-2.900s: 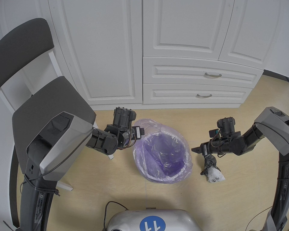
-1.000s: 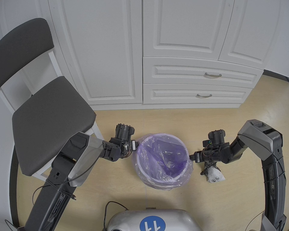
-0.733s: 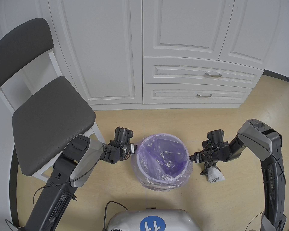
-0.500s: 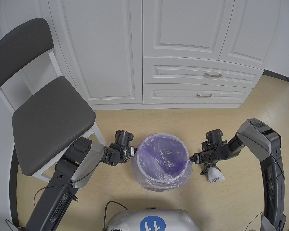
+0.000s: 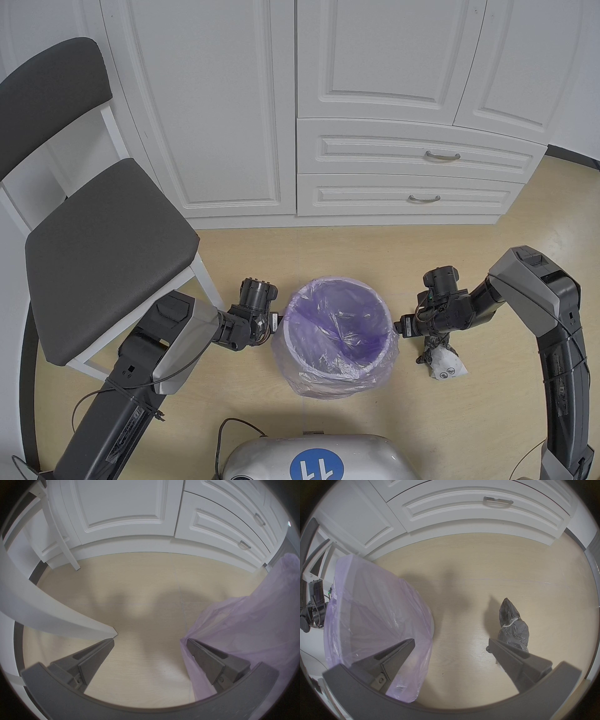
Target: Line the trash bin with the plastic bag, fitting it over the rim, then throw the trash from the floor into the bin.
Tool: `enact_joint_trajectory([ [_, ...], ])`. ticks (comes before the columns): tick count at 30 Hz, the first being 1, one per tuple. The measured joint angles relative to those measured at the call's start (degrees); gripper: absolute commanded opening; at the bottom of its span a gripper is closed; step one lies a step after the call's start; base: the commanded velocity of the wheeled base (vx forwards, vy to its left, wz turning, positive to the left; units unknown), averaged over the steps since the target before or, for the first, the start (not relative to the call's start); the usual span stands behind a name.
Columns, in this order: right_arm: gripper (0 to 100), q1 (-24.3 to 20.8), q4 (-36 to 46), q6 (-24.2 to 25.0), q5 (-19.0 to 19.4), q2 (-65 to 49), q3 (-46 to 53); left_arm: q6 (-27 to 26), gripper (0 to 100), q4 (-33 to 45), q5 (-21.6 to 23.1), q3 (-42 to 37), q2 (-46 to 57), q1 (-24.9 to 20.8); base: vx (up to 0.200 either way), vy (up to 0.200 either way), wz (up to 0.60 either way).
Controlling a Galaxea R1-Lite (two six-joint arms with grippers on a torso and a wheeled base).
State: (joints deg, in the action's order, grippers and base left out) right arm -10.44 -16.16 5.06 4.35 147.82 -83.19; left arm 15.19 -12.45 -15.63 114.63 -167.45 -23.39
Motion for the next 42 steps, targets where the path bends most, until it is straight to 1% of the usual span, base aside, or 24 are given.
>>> enact_joint_trajectory([
  [7,100,0.0,-0.3,0.0,0.0,0.0,0.0,-0.3,100,0.2,0.0,0.0,-0.4,0.1,0.000,0.000,0.00],
  [15,100,1.0,-0.4,-0.2,0.1,-1.1,0.7,0.1,100,0.7,-0.3,-0.5,1.0,0.1,0.000,0.000,0.00],
  [18,100,1.4,-0.4,-0.3,0.3,-2.0,1.1,0.0,100,0.4,-0.3,-2.9,3.0,0.1,0.000,0.000,0.00],
  [24,100,2.6,-0.5,-1.7,1.3,-4.8,3.0,-0.3,100,0.0,-0.5,-12.6,9.6,-0.3,0.000,0.000,0.00],
  [26,100,3.1,-0.6,-3.1,1.7,-6.3,4.4,-0.2,100,-0.1,-0.5,-15.4,11.8,-0.4,0.000,0.000,0.00],
  [29,100,3.7,-0.5,-6.7,3.3,-8.6,7.7,-0.2,100,-0.4,-0.7,-18.7,14.8,-0.5,0.000,0.000,0.00],
  [34,100,4.4,-0.4,-17.4,7.9,-11.9,13.8,-0.3,100,-2.3,-1.2,-22.9,18.4,-0.8,0.000,0.000,0.00],
  [37,100,3.8,-0.4,-22.4,9.2,-13.2,17.5,-0.4,100,-3.8,-1.6,-25.6,20.1,-0.9,0.000,0.000,0.00],
  [39,100,2.8,-0.5,-23.6,9.5,-13.6,19.1,-0.4,100,-4.6,-1.7,-27.1,21.0,-1.2,0.000,0.000,0.00],
  [42,100,1.2,-0.6,-22.8,9.6,-13.5,19.8,-0.3,100,-6.1,-1.8,-28.4,22.0,-1.4,0.000,0.000,0.00],
])
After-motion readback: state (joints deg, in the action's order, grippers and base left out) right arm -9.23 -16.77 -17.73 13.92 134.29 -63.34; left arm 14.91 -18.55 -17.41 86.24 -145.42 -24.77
